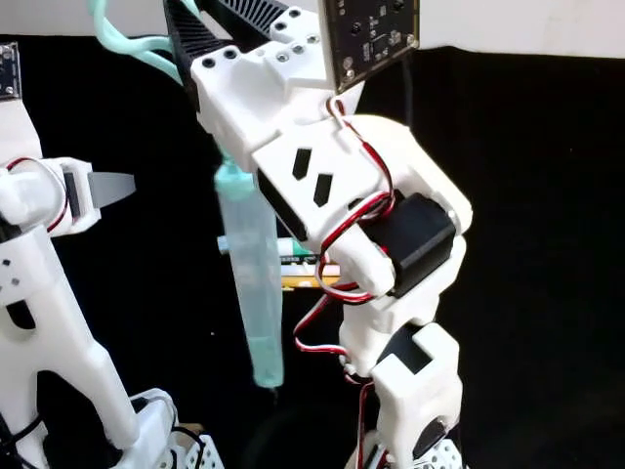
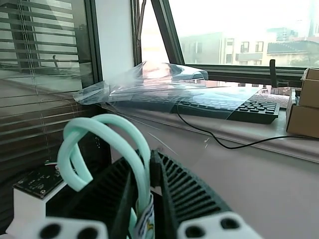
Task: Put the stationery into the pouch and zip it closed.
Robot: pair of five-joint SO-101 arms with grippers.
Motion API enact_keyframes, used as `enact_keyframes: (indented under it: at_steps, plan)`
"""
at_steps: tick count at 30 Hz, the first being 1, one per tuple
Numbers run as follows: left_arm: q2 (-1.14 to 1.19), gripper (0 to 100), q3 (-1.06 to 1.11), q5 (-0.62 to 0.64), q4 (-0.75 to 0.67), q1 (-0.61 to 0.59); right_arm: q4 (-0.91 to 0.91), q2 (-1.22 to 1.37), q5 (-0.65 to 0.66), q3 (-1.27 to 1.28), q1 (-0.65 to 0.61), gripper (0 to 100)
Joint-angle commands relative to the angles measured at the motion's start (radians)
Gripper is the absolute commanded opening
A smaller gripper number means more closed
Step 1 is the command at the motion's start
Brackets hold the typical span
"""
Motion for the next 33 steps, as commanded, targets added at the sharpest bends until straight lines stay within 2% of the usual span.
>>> enact_keyframes:
  at_steps: [1, 8, 14, 17, 25, 28, 33]
  plan:
    - [-0.01, 37, -0.142, 0.006, 0.064, -0.012, -0.03, -0.005, -0.008, -0.019, -0.01, 0.6]
    - [-0.051, 37, -0.268, 0.012, 0.071, 0.013, -0.028, -0.005, -0.008, -0.019, -0.01, 0.6]
    - [-0.185, 37, -0.268, 0.015, 0.069, 0.203, -0.027, -0.005, -0.008, -0.019, -0.01, 0.6]
    - [-0.217, 37, -0.266, 0.087, 0.069, 0.263, -0.016, -0.005, -0.008, -0.019, -0.013, 0.6]
    - [-0.225, 37, -0.268, 0.101, 0.069, 0.277, -0.007, -0.005, -0.008, -0.019, -0.013, 0.6]
    - [-0.226, 37, -0.266, 0.166, 0.071, 0.28, -0.007, -0.005, -0.008, -0.019, -0.013, 0.6]
    - [-0.226, 37, -0.243, 0.176, 0.072, 0.318, -0.007, -0.005, -0.008, -0.019, -0.013, 0.6]
